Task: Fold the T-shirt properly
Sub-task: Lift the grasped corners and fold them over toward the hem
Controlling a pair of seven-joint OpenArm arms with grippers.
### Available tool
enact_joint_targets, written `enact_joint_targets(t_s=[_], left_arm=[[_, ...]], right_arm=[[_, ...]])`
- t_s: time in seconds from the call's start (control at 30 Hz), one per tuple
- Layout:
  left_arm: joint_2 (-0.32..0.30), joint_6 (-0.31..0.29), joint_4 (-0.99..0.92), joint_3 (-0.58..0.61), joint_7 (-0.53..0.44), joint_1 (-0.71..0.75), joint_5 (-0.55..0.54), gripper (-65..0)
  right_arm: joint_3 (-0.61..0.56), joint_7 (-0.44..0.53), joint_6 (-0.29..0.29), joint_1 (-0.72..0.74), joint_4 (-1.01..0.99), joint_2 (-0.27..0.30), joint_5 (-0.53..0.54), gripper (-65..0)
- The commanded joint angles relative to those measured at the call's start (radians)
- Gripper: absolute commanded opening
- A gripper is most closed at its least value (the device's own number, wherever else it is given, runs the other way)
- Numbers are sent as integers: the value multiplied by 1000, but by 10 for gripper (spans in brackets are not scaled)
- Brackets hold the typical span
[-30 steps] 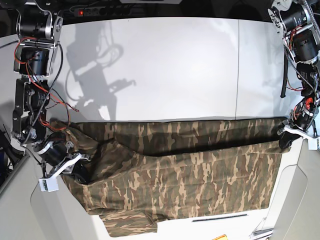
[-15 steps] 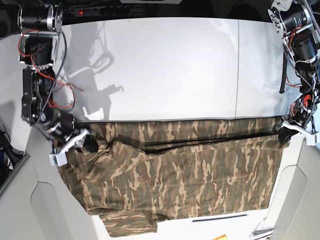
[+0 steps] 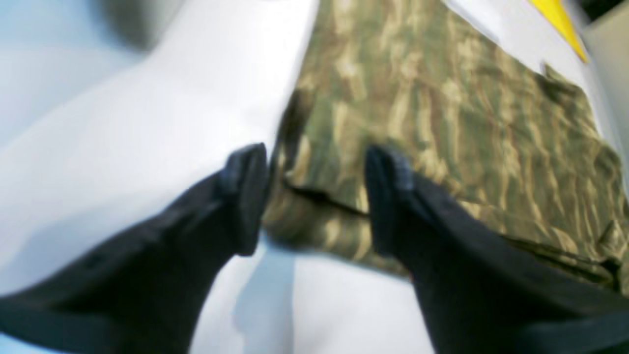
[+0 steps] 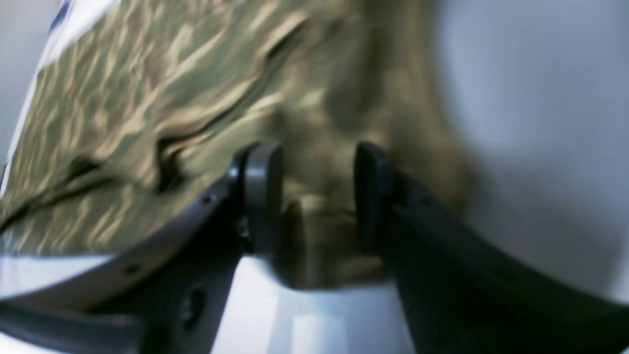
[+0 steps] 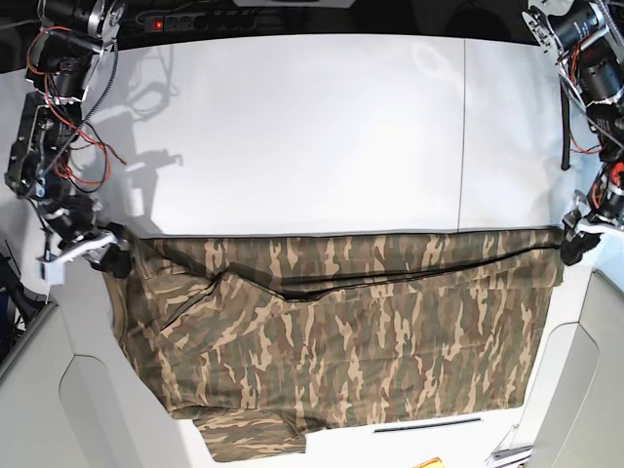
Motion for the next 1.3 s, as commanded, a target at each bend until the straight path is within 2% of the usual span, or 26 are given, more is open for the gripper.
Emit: enact_joint_targets(t_s=[0.0,0.1,0.2,0.27,0.47,0.63,0.87,0.9,0.97,1.07,1.1,1.17,1.27], left_arm=[[-22,-12,15,-9,-8,-10,-34,-254],[-19,-12,15,-9,-9,12,-45,-242],[-9,-12,15,-6,-10,29,-44,-242],[-1,-12,14,-6,-13,41,-35,-242],[28,-12,14,5,-51,45,-11,-242],[32,6,14,74,-126,44,31,-242],[46,122,14,158,-154,31,88,-244],[50,126,14,161,-153,30,101,-245],[58,125,14,163,-153,27,121,-289],[58,124,14,163,-153,27,123,-482],[58,124,14,163,-155,27,123,-547],[58,117,14,163,-159,25,123,-650],[58,58,14,163,-159,19,116,-650]], right_arm=[[24,19,10,19,19,11,16,-410],[80,19,6,15,19,12,16,-387],[107,19,-23,8,19,16,5,-280],[107,20,-31,-6,18,17,-3,-242],[83,31,-30,-23,-3,8,2,-243],[20,81,-30,-18,-38,-23,1,-243],[-30,97,-29,-18,-39,-92,-3,-246],[-29,100,-29,-18,-39,-97,-10,-263],[-30,115,-29,-18,-39,-104,-30,-367],[-29,119,-26,-16,-39,-105,-37,-598],[-29,119,-21,-15,-39,-105,-36,-650],[-29,118,4,-16,-39,-102,-36,-650],[-26,117,31,-16,-35,-102,-31,-650]])
